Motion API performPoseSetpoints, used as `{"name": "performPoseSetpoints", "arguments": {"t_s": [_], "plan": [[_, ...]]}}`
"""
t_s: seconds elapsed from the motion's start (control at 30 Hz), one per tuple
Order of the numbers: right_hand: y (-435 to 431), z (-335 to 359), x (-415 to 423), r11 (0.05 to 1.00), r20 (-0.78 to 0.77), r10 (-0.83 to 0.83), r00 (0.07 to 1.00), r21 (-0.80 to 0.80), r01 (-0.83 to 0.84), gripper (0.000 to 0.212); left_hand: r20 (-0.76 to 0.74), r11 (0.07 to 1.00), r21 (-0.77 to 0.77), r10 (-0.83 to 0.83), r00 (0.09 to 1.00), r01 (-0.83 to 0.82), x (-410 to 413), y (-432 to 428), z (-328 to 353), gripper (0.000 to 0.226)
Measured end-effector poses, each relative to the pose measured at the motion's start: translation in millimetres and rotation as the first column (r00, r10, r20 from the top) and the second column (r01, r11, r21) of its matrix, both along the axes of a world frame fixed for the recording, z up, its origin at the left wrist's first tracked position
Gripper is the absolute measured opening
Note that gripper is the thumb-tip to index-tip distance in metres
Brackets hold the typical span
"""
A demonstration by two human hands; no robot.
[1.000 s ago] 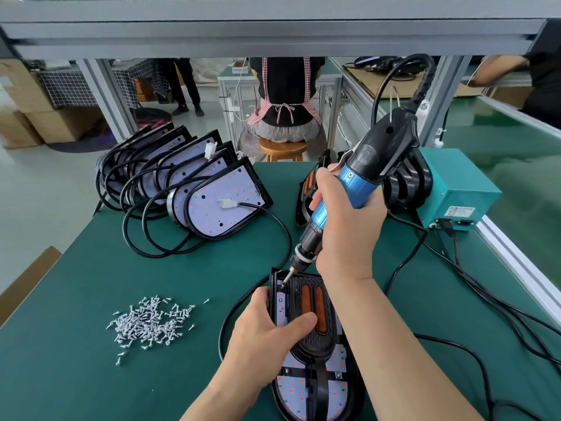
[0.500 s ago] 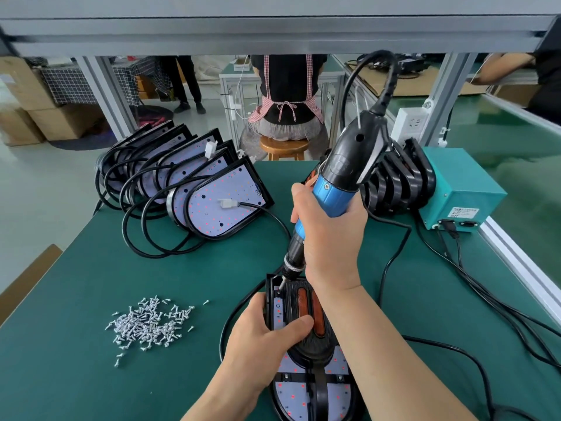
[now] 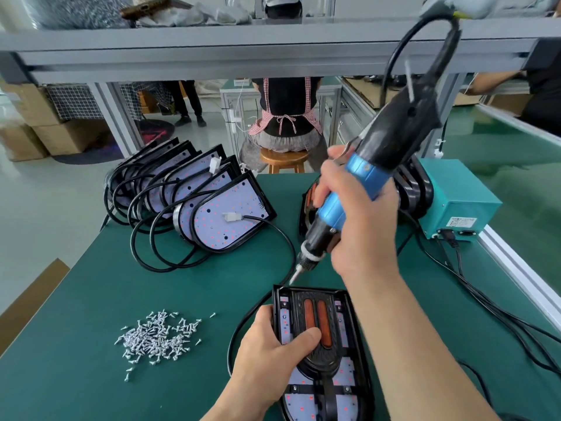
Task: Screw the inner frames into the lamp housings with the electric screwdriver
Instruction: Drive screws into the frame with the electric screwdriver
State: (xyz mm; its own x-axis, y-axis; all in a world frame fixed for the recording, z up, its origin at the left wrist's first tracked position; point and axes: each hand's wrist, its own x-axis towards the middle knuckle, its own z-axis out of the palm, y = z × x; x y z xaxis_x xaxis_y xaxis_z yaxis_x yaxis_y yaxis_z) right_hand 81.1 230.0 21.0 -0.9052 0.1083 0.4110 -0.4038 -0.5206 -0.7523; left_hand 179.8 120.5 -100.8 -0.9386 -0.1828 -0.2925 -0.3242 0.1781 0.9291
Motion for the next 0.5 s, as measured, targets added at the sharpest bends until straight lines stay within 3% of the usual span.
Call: {"name": "performPoseSetpoints", "arguments": {"t_s": [0.17, 0.33, 0.4, 0.5], "plan": [[29.4, 18.2, -13.4, 0.985, 0.08, -0.172, 0.982, 0.032, 0.17, 0.018, 0.0, 0.998, -0.053, 0.02, 1.0, -0.02, 0.3, -0.7, 2.3, 0.073], [76.4, -5.7, -18.7, 0.926, 0.26, -0.372, 0.891, 0.175, 0.336, 0.02, -0.011, 0.968, -0.248, 0.03, 0.999, -0.032, 1.0, -2.0, 4.6, 0.047], [97.5, -23.0, -19.2, 0.921, 0.355, -0.38, 0.854, 0.232, 0.314, 0.018, -0.014, 0.915, -0.403, -0.005, 1.0, -0.001, 2.8, -2.5, 7.7, 0.049], [119.8, -52.0, -21.9, 0.933, 0.528, -0.355, 0.772, 0.249, 0.259, 0.029, -0.054, 0.738, -0.675, -0.081, 0.995, 0.023, 3.5, -2.8, 8.1, 0.062]]}}
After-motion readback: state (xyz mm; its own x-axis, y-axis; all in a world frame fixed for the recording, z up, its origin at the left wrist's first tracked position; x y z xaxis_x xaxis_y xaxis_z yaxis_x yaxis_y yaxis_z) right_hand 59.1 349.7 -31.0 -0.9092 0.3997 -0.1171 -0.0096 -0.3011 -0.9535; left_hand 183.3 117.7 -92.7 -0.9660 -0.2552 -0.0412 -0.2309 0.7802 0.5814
